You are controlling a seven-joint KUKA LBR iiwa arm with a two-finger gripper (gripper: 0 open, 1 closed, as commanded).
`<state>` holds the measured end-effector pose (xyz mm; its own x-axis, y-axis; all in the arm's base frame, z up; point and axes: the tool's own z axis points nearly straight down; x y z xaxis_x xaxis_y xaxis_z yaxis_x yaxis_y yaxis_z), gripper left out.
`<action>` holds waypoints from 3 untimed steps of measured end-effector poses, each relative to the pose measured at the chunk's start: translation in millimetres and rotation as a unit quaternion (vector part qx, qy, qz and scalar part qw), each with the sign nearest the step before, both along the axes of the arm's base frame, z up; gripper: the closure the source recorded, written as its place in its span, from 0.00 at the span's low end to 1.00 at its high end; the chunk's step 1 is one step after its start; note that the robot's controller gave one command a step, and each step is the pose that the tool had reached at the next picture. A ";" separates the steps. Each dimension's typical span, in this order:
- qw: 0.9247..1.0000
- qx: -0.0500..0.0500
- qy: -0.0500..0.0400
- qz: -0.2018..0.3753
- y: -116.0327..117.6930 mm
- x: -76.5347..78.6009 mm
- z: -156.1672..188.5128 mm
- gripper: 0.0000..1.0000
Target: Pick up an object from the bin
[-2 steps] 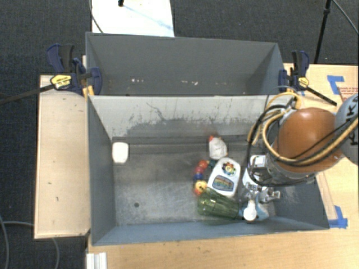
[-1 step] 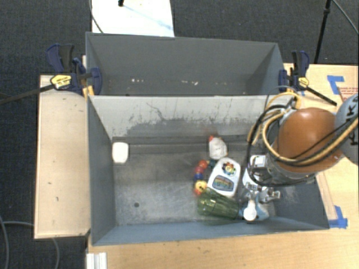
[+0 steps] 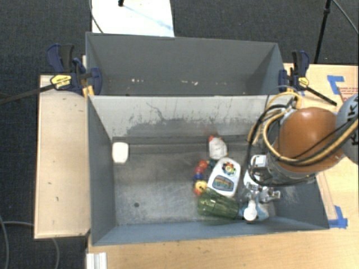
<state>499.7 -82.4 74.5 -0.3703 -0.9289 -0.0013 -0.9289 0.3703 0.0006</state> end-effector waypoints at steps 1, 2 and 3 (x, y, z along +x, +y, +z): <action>1.000 0.001 0.003 -0.001 0.7 -1.5 13.4 1.00; 1.000 0.001 0.002 -0.002 0.6 -1.0 31.4 1.00; 1.000 0.000 -0.001 -0.002 0.5 -0.1 47.4 1.00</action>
Offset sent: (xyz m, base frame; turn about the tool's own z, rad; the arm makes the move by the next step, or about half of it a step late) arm 0.0001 -0.0002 0.0116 0.0000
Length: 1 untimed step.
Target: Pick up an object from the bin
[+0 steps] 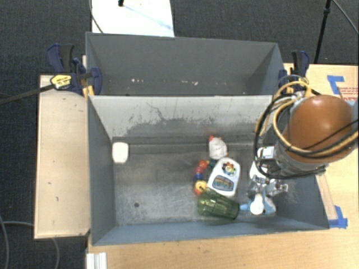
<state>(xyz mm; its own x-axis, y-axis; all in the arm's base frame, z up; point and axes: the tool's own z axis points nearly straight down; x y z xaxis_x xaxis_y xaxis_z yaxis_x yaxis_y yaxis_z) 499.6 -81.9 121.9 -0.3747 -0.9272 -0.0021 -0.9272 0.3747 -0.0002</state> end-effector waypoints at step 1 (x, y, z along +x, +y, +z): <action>1.000 0.000 -0.001 -0.001 0.1 0.3 10.2 1.00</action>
Offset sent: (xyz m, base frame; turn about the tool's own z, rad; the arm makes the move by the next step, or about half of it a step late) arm -0.0001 0.0000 0.0062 0.0000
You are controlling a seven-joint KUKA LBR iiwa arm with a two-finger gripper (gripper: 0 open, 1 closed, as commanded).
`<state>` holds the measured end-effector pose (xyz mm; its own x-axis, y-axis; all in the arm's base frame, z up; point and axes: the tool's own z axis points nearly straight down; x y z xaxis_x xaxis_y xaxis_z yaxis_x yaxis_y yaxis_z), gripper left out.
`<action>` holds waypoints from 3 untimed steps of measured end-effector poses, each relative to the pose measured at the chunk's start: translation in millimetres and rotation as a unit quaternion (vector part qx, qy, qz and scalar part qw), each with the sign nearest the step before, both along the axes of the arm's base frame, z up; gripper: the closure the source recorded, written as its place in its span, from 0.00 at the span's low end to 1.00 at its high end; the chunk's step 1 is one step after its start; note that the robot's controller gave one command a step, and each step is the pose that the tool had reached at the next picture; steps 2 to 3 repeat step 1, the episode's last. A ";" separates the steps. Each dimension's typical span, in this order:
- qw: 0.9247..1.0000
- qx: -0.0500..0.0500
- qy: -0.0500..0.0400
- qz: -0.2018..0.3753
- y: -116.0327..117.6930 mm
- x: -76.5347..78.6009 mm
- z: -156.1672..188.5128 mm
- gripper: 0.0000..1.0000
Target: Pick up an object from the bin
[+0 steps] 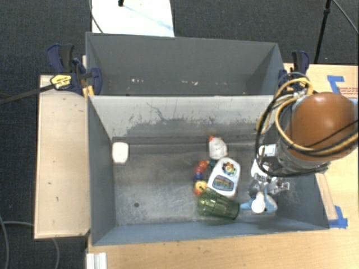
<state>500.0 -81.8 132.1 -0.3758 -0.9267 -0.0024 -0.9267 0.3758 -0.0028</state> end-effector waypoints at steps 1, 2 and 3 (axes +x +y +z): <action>1.000 0.000 0.000 0.000 0.1 0.1 5.9 1.00; 1.000 0.000 0.000 0.000 0.1 0.1 5.9 1.00; 1.000 0.000 0.000 0.000 0.1 0.1 5.9 1.00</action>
Offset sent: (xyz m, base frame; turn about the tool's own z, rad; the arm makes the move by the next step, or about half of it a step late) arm -0.0001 0.0002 0.0088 0.0000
